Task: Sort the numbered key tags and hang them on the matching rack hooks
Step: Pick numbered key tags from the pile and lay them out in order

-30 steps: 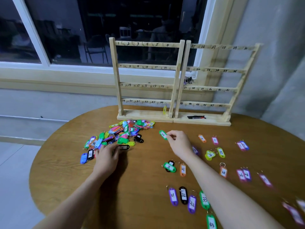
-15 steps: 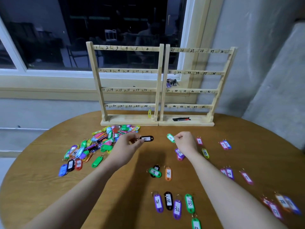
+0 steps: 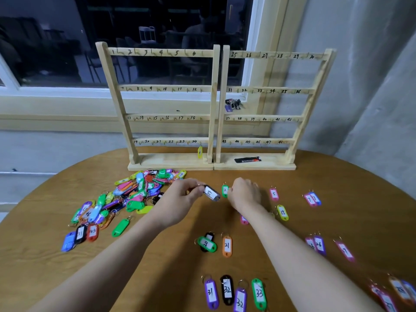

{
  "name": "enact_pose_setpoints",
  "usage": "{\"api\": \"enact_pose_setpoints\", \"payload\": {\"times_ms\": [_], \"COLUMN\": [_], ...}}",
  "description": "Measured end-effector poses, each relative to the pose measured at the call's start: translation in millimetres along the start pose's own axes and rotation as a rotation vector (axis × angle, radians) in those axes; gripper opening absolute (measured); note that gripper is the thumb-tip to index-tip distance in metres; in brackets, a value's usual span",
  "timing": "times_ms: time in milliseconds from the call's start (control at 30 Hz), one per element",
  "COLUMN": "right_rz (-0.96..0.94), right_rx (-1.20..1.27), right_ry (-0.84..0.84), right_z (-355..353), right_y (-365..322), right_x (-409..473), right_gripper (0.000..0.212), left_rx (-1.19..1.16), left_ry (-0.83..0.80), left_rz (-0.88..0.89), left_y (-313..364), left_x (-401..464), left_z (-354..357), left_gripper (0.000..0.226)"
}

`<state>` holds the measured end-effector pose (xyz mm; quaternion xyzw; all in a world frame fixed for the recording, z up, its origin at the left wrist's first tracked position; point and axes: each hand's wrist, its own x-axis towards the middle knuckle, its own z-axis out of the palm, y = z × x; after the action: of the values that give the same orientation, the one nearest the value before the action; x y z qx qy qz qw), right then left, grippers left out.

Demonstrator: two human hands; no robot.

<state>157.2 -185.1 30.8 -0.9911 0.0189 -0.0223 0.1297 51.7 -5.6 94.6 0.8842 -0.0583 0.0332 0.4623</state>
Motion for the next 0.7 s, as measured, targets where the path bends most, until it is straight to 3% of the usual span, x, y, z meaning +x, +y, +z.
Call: {"api": "enact_pose_setpoints", "payload": {"times_ms": [133,367,700], "right_rz": [-0.037,-0.078,-0.117], "right_rx": [0.056,0.336,0.499], "right_ry": [0.000,0.156,0.246], "right_z": [-6.1,-43.1,-80.0], "right_y": [4.9,57.6,164.3], "right_x": [2.4,-13.5,-111.1], "right_gripper": [0.023,0.030,0.023], "left_rx": [0.011,0.028,-0.111], "left_ry": [-0.006,-0.022,-0.119], "left_rz": [-0.003,0.022,0.088], "left_y": [-3.3,-0.8,30.2], "left_x": [3.2,2.9,-16.4], "left_z": [1.7,25.0,94.7], "left_gripper": [0.019,0.016,0.011]}}
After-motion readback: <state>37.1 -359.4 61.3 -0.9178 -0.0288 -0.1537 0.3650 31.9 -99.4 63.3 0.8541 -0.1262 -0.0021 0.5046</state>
